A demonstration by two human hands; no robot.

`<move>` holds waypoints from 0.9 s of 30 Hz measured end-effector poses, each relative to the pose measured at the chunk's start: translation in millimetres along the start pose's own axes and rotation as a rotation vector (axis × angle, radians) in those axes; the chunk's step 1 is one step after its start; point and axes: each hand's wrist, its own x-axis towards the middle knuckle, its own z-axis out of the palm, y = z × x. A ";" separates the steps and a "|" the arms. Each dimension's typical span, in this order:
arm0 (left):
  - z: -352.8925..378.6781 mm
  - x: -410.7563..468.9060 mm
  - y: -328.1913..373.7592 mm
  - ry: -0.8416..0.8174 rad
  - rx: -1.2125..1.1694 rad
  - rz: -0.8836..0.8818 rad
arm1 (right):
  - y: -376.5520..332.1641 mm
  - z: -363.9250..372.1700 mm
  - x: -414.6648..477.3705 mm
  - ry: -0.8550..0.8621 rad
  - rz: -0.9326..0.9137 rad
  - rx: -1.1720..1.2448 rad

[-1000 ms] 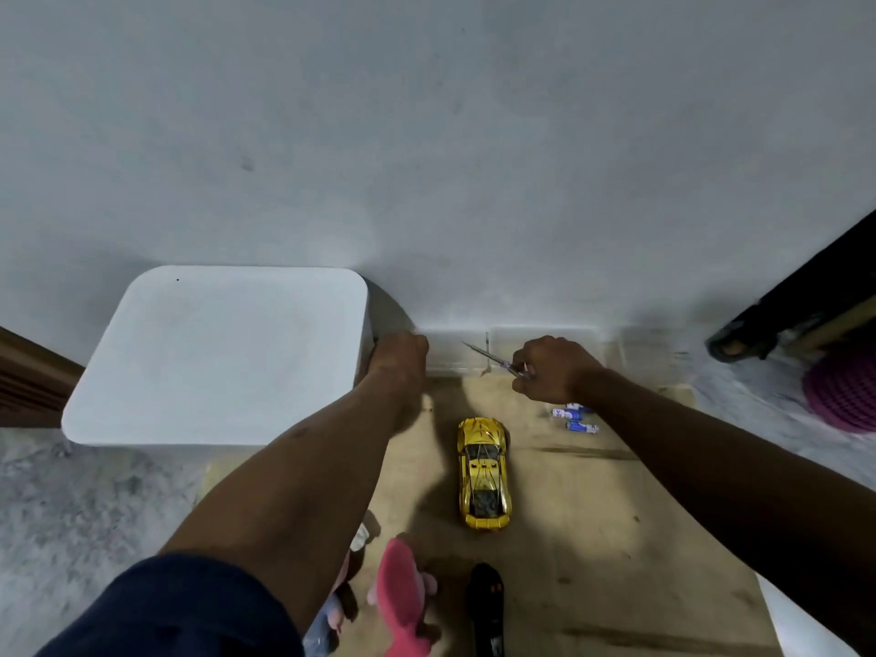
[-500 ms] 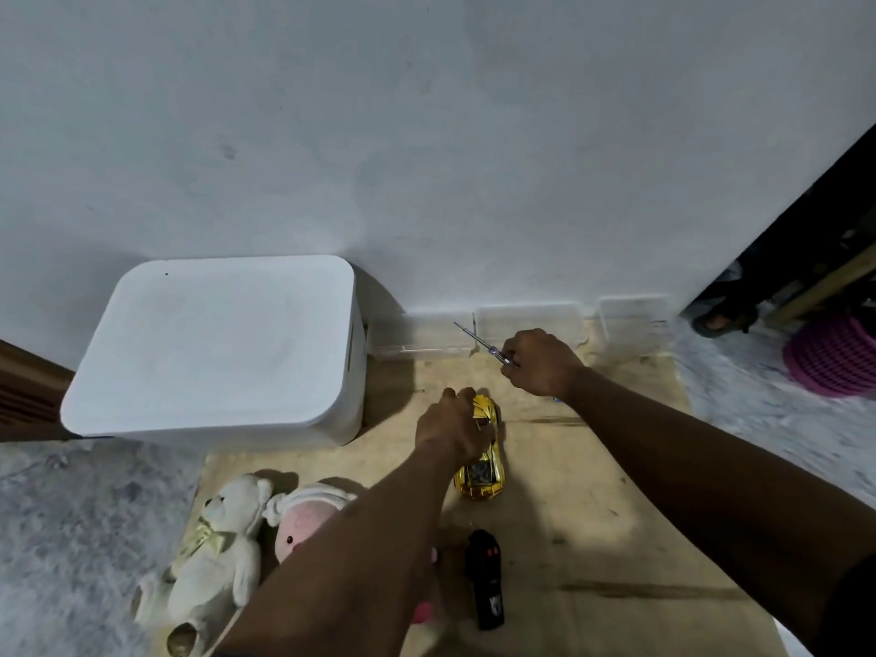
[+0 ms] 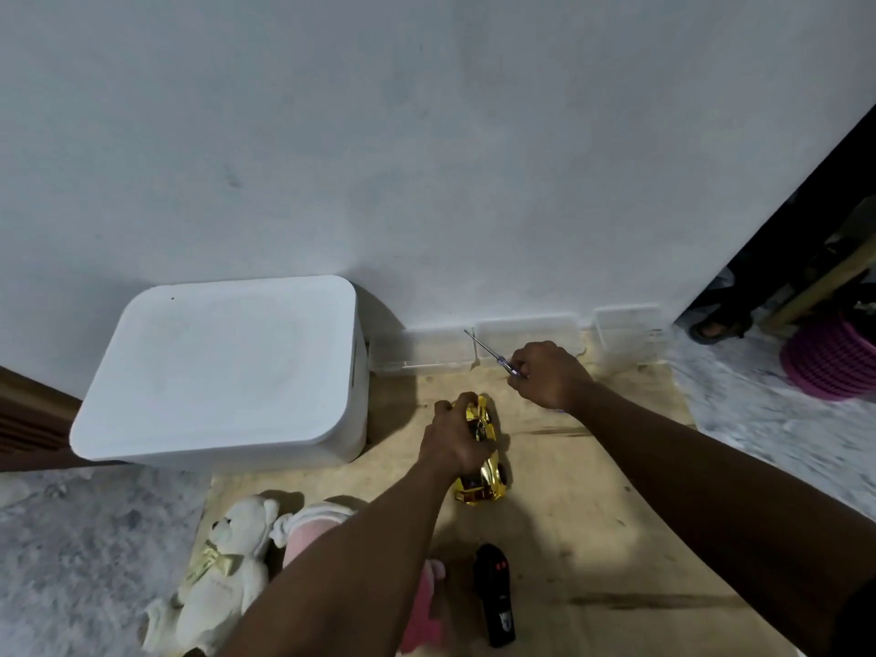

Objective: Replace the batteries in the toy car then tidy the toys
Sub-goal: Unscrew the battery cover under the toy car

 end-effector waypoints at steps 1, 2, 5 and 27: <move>-3.7 0.7 -2.1 -0.009 -0.004 0.036 | -0.8 -1.2 0.3 0.005 0.005 0.001; -7.8 1.9 -4.1 -0.022 -0.012 0.073 | -2.2 -3.0 0.8 0.011 0.008 -0.002; -20.2 3.8 -7.2 -0.067 -0.052 0.139 | -7.8 -7.5 0.2 0.023 0.010 -0.004; -60.2 -21.3 2.9 0.032 -0.383 0.202 | -29.5 -14.0 -37.5 0.113 0.040 0.029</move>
